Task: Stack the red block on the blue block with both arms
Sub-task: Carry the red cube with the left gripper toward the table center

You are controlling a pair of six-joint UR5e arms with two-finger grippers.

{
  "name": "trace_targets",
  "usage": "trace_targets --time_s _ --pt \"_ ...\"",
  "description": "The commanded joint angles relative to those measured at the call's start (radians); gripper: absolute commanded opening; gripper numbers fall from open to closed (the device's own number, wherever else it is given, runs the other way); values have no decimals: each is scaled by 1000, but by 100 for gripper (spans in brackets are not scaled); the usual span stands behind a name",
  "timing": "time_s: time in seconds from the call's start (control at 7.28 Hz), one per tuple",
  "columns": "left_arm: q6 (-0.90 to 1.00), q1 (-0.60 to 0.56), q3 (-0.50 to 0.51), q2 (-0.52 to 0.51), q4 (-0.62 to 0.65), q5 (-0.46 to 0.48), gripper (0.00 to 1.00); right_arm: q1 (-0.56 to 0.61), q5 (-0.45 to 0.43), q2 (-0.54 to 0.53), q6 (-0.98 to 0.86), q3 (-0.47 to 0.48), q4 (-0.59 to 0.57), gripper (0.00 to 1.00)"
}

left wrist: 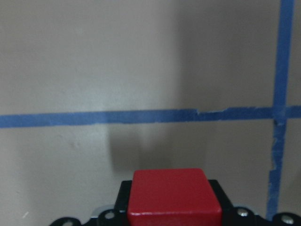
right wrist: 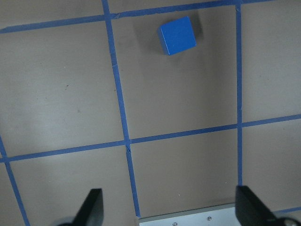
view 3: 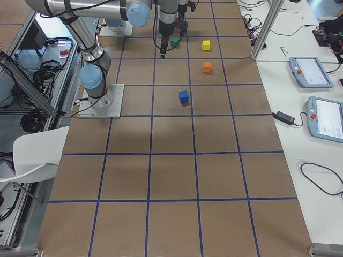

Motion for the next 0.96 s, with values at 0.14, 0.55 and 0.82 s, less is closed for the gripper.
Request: trace_targets --time_s 0.14,0.55,0.82 --pt "-291 -243 211 -56 -134 -43 8 0 -1 0 1 1 4 100" --pt "-530 -475 209 -145 -42 -41 9 0 -1 0 0 1 6 100" --pt "-544 -506 208 -243 34 -28 9 0 -1 0 -2 1 4 100"
